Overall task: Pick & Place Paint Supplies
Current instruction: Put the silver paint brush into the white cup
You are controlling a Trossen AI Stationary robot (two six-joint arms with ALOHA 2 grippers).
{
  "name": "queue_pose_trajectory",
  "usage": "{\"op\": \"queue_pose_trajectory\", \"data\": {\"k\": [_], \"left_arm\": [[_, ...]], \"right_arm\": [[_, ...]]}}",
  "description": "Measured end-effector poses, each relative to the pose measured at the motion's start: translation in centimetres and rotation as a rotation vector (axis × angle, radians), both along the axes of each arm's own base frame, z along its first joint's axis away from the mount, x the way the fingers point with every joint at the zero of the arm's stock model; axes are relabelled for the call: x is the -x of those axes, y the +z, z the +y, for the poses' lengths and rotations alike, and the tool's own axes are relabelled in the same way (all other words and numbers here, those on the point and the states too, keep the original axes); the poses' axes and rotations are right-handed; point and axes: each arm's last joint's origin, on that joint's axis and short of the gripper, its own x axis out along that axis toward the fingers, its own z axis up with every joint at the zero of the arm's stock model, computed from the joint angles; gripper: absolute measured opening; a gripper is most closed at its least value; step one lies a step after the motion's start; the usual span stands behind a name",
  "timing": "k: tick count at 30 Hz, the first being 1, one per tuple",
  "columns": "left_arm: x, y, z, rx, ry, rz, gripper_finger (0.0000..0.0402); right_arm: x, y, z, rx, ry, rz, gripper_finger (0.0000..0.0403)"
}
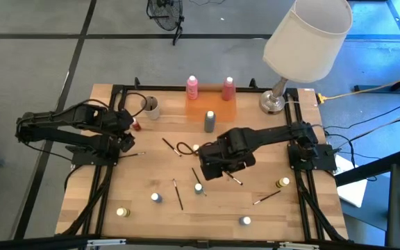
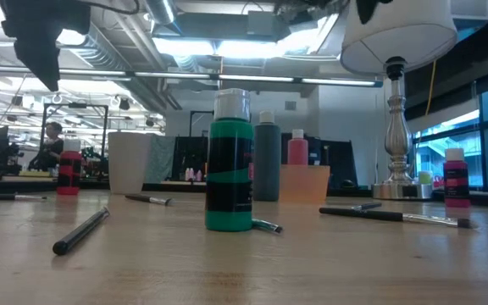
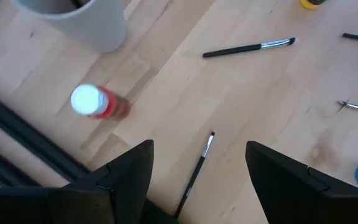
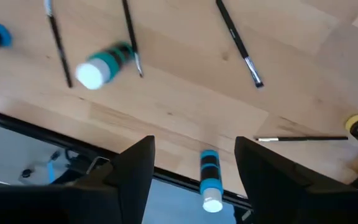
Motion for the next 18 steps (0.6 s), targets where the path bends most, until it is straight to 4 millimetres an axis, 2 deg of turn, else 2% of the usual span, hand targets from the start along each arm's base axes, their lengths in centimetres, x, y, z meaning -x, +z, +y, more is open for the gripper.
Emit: {"op": "queue_pose_trajectory", "data": {"k": [3, 6, 10, 15, 18], "left_arm": [[-0.4, 0.2, 0.0, -0.024, -0.048, -0.029, 0.0251], [-0.4, 0.2, 0.0, -0.077, -0.182, -0.001, 0.0251], [-0.2, 0.1, -0.1, -0.106, -0.342, 0.041, 0.0251], [-0.9, 0.4, -0.1, -0.111, -0.316, -0.041, 0.0251], [-1.1, 0.5, -0.2, -0.054, -0.302, -0.076, 0.0251]], "right_arm": [[0.1, -0.5, 0.2, 0.001, -0.002, 0.022, 0.0226], [0.3, -1.2, 0.6, 0.019, -0.003, 0.048, 0.0226], [1.1, -2.5, 2.7, 0.033, 0.083, 0.094, 0.0226], [2.5, -3.3, 5.8, 0.043, 0.185, 0.115, 0.0226], [3.4, -3.7, 7.1, 0.057, 0.256, 0.129, 0.0226]]}}
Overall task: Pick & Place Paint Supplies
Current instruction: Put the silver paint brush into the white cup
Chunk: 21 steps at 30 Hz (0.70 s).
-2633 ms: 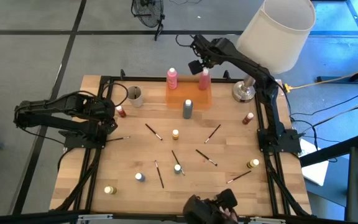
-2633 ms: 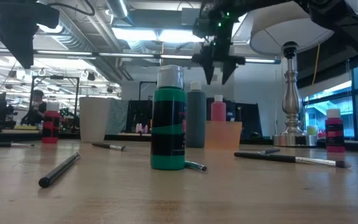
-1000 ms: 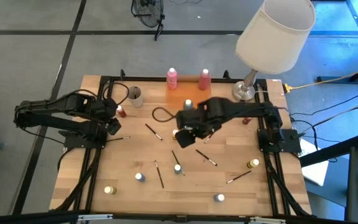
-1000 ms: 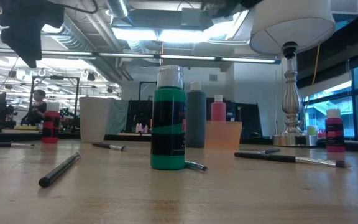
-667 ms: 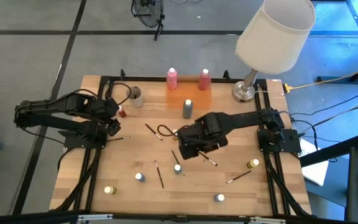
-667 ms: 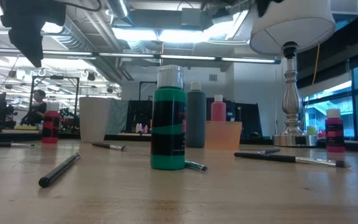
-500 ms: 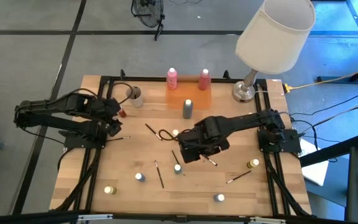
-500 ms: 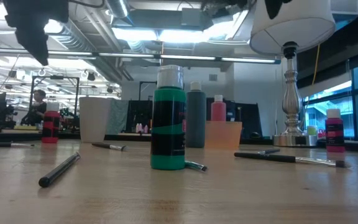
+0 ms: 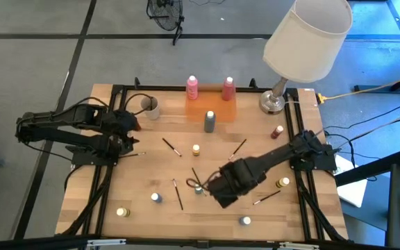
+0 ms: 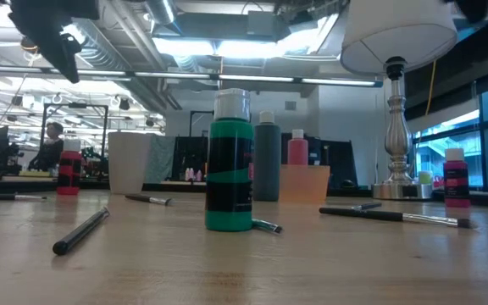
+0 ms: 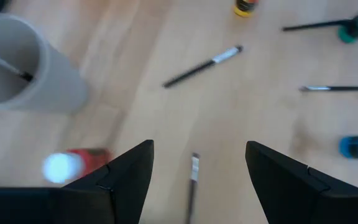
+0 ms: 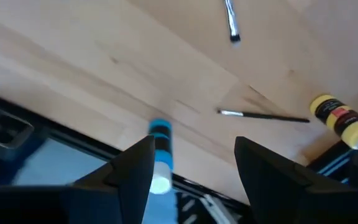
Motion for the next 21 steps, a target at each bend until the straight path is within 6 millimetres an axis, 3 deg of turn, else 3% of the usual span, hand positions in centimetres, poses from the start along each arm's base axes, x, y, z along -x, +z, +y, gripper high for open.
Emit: {"op": "queue_pose_trajectory", "data": {"k": [8, 15, 21], "left_arm": [[0.4, -0.2, -0.6, 0.186, -0.041, 0.031, 0.0251], [0.4, -0.2, -0.6, 0.167, -0.089, 0.032, 0.0251], [0.3, -0.2, -0.5, 0.12, -0.157, 0.033, 0.0251]], "right_arm": [[0.7, -1.6, 0.5, 0.115, 0.195, -0.012, 0.0226], [0.9, -3.7, -0.3, 0.07, 0.229, 0.077, 0.0226], [0.0, -4.3, -1.7, 0.036, 0.234, 0.07, 0.0226]]}}
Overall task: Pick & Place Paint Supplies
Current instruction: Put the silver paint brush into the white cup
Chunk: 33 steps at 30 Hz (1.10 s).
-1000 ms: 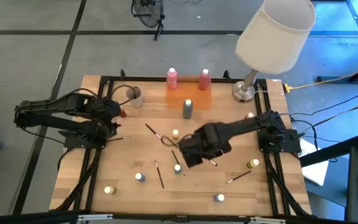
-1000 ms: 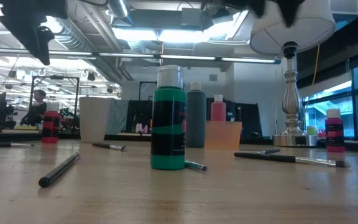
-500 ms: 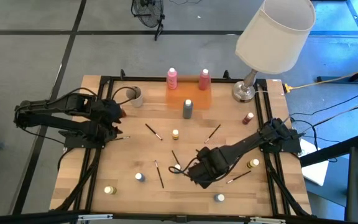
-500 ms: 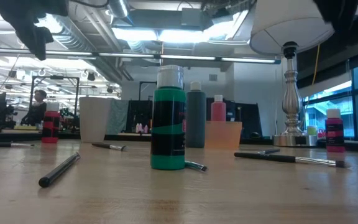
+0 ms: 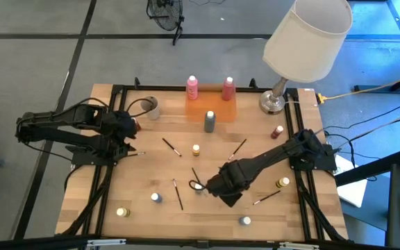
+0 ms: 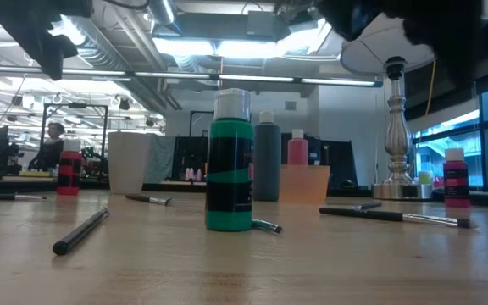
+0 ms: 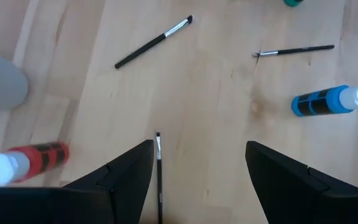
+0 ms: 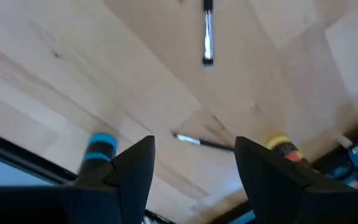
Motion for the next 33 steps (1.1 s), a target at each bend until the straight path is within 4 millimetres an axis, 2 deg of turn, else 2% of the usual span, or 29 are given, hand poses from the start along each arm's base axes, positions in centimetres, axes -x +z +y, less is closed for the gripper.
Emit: {"op": "queue_pose_trajectory", "data": {"k": [7, 12, 15, 25, 33], "left_arm": [[-0.3, 0.2, 0.0, -0.024, -0.044, -0.041, 0.0251], [-0.5, 0.3, 0.0, -0.026, -0.046, -0.057, 0.0251], [-0.5, 0.3, 0.0, -0.009, -0.016, -0.055, 0.0251], [-0.5, 0.3, 0.0, 0.064, 0.116, -0.048, 0.0251], [-0.5, 0.3, 0.1, 0.101, 0.216, -0.046, 0.0251]], "right_arm": [[-1.1, -0.1, -2.0, 0.031, 0.032, -0.043, 0.0227], [-1.3, -0.1, -2.7, 0.046, 0.176, -0.057, 0.0227], [-1.1, 0.0, -2.8, 0.052, 0.243, -0.047, 0.0227], [-0.3, 0.1, -1.6, 0.086, 0.292, -0.016, 0.0227], [0.0, 0.0, -1.4, 0.087, 0.337, -0.006, 0.0227]]}}
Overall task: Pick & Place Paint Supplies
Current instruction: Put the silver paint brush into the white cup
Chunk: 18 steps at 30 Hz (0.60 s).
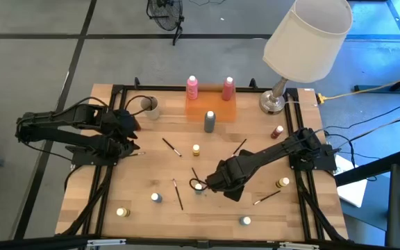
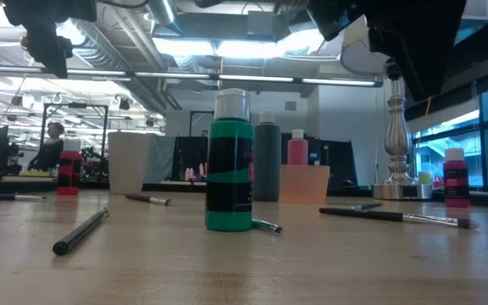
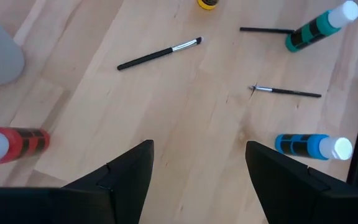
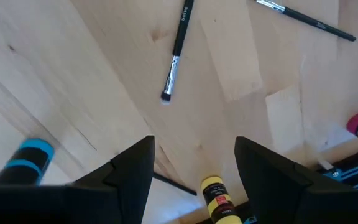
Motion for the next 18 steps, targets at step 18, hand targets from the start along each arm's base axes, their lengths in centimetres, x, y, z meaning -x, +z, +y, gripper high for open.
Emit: {"op": "queue_pose_trajectory", "data": {"k": [18], "left_arm": [[0.0, 0.0, 0.1, -0.006, 0.082, 0.001, 0.0251]], "right_arm": [[3.3, -0.2, -1.3, 0.058, 0.05, 0.047, 0.0227]]}}
